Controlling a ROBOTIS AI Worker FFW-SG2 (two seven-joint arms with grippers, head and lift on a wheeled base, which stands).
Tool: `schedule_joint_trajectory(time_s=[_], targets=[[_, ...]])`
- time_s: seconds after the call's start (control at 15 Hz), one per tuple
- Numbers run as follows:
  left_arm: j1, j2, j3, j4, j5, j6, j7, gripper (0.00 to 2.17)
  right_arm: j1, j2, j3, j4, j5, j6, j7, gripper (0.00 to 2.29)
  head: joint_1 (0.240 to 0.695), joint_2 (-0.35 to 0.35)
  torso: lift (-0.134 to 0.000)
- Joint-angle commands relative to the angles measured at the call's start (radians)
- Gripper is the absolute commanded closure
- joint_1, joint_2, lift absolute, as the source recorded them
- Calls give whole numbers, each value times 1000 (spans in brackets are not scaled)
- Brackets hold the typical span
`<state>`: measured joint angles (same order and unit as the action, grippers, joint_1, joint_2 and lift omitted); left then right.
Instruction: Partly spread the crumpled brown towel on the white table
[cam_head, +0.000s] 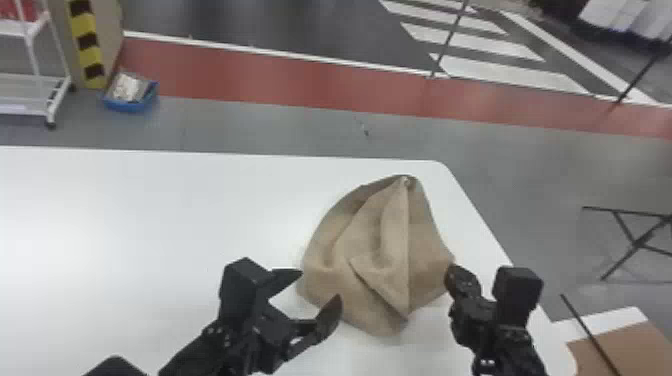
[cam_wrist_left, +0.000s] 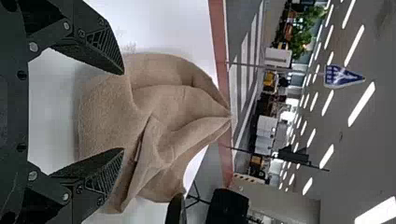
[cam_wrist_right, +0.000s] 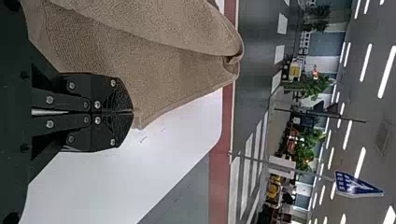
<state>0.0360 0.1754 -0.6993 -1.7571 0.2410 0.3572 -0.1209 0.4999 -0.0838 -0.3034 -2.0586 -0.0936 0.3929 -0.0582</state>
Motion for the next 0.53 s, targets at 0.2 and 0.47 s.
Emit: schedule_joint_trajectory(time_s=[0.2,0.47], targets=[[-54,-51,-81,106,-48,-5,36,360,6,-1,-2,2,-2,-10,0,1305,695,-350,-124],[-84,-79,-115,160,-66,-5,61,424,8,1,-3,6,-2,-25,1,1305,695,-350,-124]])
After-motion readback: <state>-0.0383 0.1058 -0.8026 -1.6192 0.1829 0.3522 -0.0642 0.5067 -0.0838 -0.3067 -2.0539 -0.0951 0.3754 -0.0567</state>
